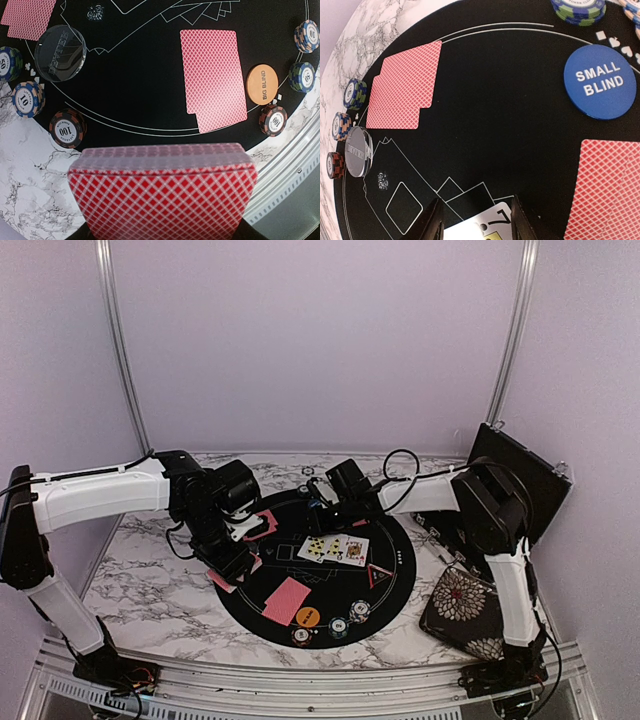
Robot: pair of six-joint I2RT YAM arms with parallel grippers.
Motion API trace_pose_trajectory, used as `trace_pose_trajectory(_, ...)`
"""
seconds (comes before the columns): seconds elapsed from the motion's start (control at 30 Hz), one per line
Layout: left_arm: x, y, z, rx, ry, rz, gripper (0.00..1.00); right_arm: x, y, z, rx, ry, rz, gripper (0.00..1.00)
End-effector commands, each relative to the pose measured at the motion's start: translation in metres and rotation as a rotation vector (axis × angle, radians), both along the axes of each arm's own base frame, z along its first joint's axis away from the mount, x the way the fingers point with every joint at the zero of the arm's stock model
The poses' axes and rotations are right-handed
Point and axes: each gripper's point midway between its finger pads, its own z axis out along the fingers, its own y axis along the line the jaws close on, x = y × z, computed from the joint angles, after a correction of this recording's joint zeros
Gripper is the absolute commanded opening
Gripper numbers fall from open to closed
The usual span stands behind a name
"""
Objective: Distribute texas hold em gaming equipment
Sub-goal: Adjust the poker card in the community card area, then pick up the all-in button from the poker table mat.
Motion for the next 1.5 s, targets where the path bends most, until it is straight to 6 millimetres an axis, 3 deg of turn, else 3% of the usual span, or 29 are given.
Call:
trace_pose_trajectory(0.0, 0.006, -0.002, 0.008, -0.017, -0.023, -0.006, 0.44, -0.022, -0.001, -0.01, -0.024, 0.067, 0.022, 0.44)
trace_pose_trajectory(0.27, 0.007, -0.003, 0.009, -0.017, -0.025, -0.005, 0.44, -0.015, 0.004, -0.006, -0.014, 0.053, 0.027, 0.44)
trace_pose_trajectory(0.63, 0.008, -0.002, 0.009, -0.015, -0.032, -0.001, 0.44, 0.007, 0.007, 0.027, 0.035, 0.004, 0.008, 0.47)
trace_pose_trajectory(1.0, 0.011, -0.001, 0.01, -0.014, -0.038, 0.004, 0.44, 0.009, 0.003, 0.063, 0.087, -0.033, 0.002, 0.51)
trace_pose_trajectory(1.2, 0.013, 0.0, 0.01, -0.01, -0.041, 0.016, 0.44, -0.003, -0.022, 0.082, 0.048, -0.065, -0.033, 0.56)
trace_pose_trajectory(1.47, 0.017, 0.001, 0.011, -0.009, -0.047, 0.025, 0.44, -0.036, -0.084, 0.089, -0.119, -0.111, -0.139, 0.7)
